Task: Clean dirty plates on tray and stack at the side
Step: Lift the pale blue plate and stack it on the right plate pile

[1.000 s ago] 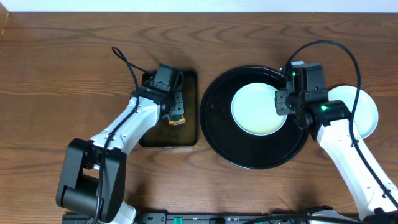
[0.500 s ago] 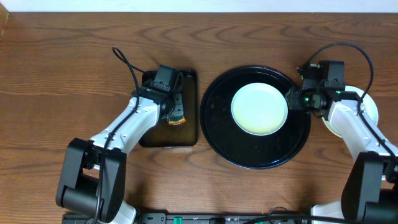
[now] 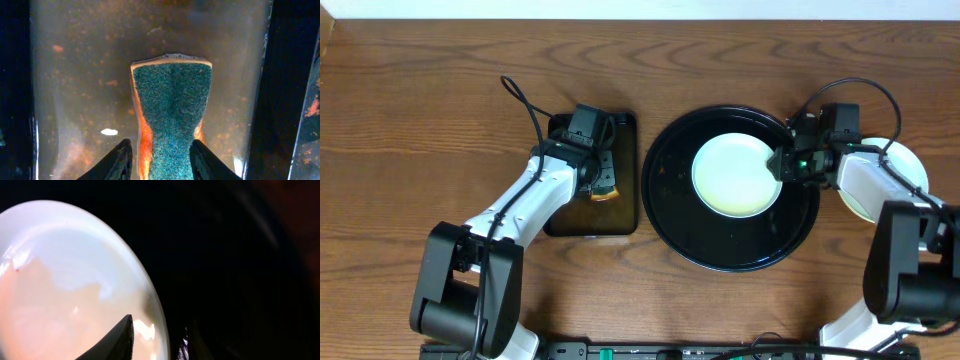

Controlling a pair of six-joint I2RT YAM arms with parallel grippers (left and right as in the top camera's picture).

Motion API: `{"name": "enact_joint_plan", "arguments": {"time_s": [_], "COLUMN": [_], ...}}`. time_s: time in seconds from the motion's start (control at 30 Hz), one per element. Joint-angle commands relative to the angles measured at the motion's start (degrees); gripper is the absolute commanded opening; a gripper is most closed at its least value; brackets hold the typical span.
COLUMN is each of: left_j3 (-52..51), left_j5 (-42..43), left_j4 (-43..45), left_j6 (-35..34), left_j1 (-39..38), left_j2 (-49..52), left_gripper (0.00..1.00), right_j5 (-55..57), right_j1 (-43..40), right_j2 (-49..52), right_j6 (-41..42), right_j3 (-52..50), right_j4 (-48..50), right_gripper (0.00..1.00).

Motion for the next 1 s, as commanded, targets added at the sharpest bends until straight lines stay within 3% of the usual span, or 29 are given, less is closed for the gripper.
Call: {"name": "enact_joint_plan", "arguments": {"time_s": [0.0, 0.17, 0.4, 0.57, 0.97], "left_j3": [-0.87, -0.87, -0.87, -0.87, -0.87], "left_j5": [-0.68, -0.68, -0.28, -0.28, -0.28], "left_j4": [-0.17, -0.2, -0.2, -0.17, -0.13], "left_j6": [0.68, 0.66, 0.48, 0.48, 0.48], "left_j1": [0.24, 0.24, 0.24, 0.24, 0.24], "left_j2": [0.22, 0.22, 0.22, 0.22, 0.2], "left_gripper": [0.4, 0.4, 0.4, 0.4, 0.41], "right_j5": [-6.36, -6.36, -6.21, -3.23, 21.0], "right_j1": [0.46, 0.46, 0.44, 0.48, 8.9], "right_j2": [2.27, 2.58, 0.92, -6.14, -23.93], "right_j6": [-0.37, 0.7, 0.66, 0.5, -5.62], "right_j3": [0.52, 0.52, 0.52, 0.52, 0.52], "right_j4": [1.6, 1.92, 1.33, 0.81, -4.09], "right_gripper": [0.28, 0.01, 0.01, 0.01, 0.01]}}
